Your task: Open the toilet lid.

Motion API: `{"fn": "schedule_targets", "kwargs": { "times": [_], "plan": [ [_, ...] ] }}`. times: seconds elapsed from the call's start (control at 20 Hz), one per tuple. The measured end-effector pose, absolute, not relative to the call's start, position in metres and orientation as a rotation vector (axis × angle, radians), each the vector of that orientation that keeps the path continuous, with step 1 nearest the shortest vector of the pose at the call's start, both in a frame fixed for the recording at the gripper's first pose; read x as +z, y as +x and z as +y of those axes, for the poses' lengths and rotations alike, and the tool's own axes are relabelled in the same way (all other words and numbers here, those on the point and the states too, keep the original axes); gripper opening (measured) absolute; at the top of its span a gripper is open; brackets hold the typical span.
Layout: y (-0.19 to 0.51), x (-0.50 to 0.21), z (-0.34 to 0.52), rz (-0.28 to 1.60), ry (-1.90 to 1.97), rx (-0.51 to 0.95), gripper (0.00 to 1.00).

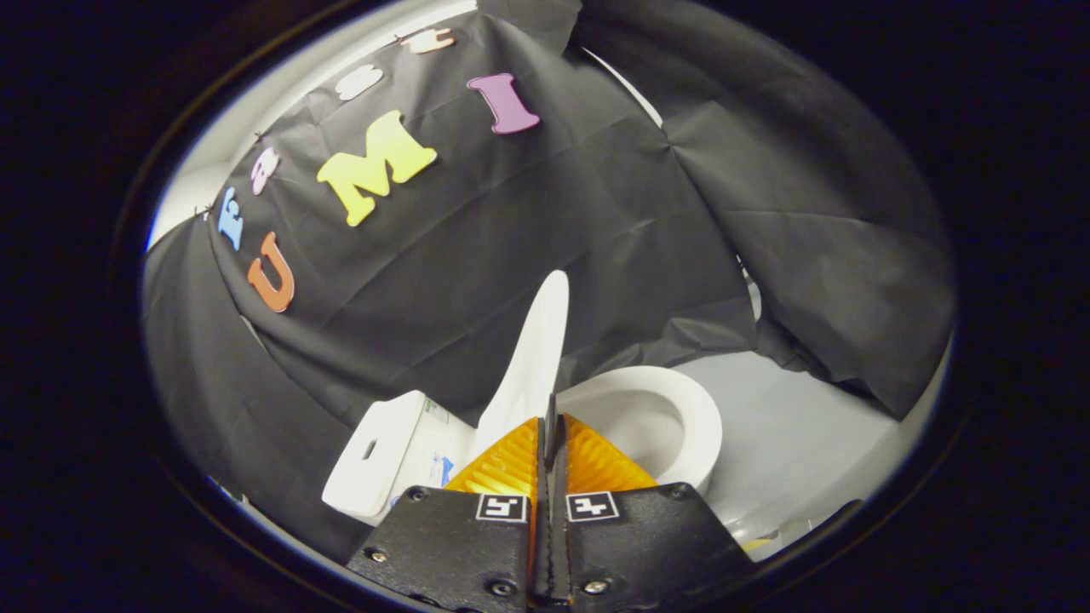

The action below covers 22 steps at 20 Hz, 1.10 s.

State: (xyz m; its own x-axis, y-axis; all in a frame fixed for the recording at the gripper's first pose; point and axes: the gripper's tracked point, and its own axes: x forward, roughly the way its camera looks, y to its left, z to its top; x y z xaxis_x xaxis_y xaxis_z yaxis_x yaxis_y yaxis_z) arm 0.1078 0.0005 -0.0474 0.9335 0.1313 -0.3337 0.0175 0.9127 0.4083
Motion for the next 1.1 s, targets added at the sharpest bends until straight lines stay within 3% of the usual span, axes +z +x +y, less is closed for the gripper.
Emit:
{"fn": "schedule_targets", "kwargs": {
  "times": [1.1],
  "plan": [
    [0.097,0.006,0.099,0.272,0.230,0.080,0.04]
  ]
}}
